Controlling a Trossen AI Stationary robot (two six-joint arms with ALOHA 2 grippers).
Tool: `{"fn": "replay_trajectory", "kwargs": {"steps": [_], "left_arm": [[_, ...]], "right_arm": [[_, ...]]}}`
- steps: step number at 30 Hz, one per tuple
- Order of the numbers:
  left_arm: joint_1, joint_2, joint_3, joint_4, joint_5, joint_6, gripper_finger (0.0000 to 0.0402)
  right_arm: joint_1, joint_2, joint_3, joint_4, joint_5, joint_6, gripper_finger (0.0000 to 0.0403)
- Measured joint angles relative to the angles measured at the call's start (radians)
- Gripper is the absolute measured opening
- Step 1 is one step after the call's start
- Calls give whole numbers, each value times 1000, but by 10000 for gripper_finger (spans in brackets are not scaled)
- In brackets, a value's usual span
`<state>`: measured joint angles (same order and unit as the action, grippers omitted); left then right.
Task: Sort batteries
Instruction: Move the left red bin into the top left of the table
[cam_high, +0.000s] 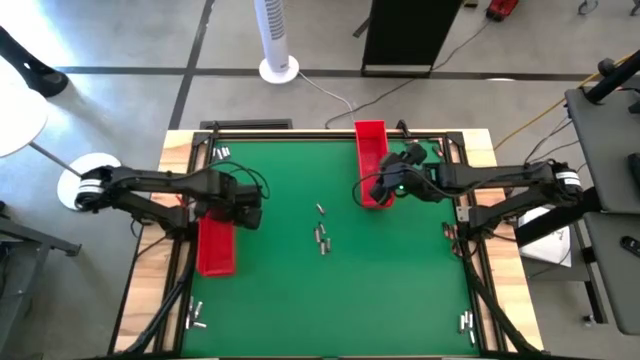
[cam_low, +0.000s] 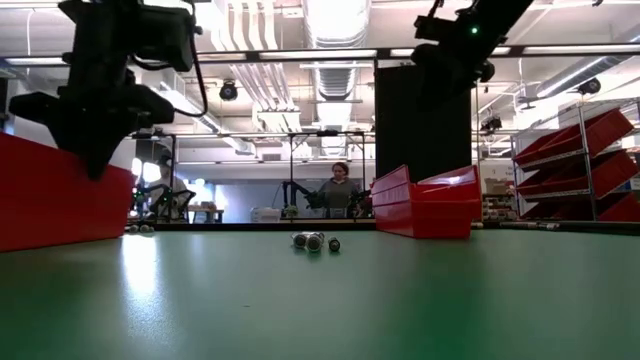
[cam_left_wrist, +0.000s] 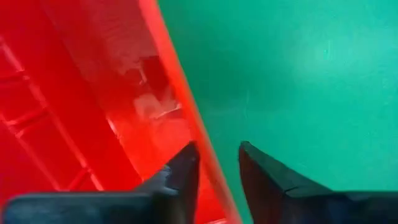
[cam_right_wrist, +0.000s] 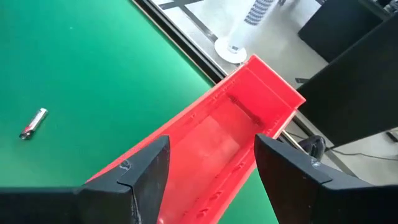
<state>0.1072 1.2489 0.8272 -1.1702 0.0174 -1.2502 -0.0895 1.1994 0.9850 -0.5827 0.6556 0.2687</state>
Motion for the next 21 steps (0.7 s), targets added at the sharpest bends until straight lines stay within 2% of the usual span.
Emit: {"fn": "replay_trajectory", "kwargs": {"steps": [4, 9, 15, 18, 21], "left_arm": [[-5, 49, 7, -9, 0, 13, 14], [12, 90, 134, 14, -35, 151, 7], [165, 137, 338, 48, -166, 332, 1], [265, 189, 398, 150, -160, 441, 1], [357, 251, 448, 283, -96, 515, 1]], "right_arm": [[0, 0, -6, 6, -3, -8, 224], [0, 0, -3, 15, -4, -28, 228], [0, 0, 8, 50, -10, -45, 221], [0, 1, 8, 50, -9, -44, 220], [0, 7, 8, 49, -10, -43, 219]]}}
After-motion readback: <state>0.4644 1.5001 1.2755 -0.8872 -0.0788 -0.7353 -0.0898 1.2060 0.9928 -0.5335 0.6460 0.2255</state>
